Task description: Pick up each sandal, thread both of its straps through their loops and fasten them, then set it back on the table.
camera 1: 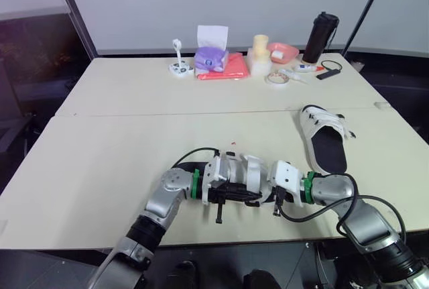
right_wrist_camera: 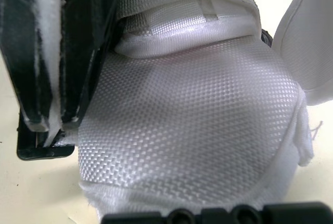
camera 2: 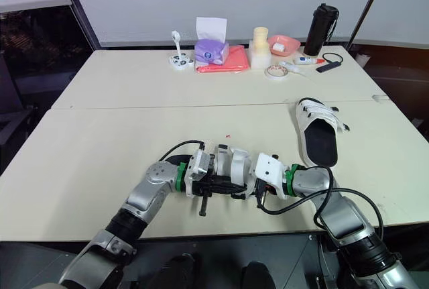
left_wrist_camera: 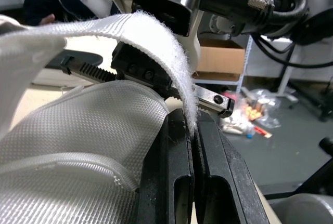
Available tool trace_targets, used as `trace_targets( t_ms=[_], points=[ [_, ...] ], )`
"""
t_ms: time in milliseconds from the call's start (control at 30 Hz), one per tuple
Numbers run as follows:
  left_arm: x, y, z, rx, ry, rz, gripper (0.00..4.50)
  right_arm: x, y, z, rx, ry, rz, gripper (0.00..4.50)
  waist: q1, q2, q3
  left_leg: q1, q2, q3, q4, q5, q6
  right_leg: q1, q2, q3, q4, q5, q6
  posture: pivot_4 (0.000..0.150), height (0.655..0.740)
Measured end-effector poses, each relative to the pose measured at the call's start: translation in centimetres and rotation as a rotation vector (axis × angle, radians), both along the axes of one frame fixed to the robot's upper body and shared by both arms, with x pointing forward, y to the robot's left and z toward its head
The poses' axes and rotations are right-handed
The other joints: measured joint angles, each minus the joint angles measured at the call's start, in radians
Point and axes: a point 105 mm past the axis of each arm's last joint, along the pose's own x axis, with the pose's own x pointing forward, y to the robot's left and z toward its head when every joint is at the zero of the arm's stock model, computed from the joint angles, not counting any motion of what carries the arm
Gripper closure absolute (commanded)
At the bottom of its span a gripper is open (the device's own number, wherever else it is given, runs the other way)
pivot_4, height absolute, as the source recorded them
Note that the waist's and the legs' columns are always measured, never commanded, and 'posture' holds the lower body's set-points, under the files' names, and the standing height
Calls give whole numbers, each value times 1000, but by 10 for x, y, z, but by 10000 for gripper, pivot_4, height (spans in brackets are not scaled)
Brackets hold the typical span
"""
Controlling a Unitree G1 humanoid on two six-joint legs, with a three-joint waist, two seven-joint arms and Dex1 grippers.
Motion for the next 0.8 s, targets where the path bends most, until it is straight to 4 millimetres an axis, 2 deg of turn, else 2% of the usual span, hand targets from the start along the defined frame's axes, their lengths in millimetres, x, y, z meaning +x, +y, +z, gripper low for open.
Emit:
trace_targets(
  t_ms=[167, 600, 800],
  points=[
    [1, 0, -2, 4, -51, -3, 44521, 1, 0, -1, -1, 4, -1, 45000, 0, 0, 0, 4, 0, 0, 0, 0, 0, 6, 0, 0, -3, 0, -1, 1500, 7400],
    [-3, 8, -3, 83, -76, -121, 44521, 2, 3, 0, -4, -4, 16, 45000, -5, 0, 0, 4, 1, -1, -2, 0, 0, 5, 0, 0, -3, 0, 0, 1500, 7400],
    [4, 4, 1, 26, -231, -80, 44521, 4, 1, 0, -6, -5, 9, 45000, -1, 0, 0, 4, 1, -1, -2, 0, 0, 5, 0, 0, -5, 1, -1, 1500, 7400]
  ],
)
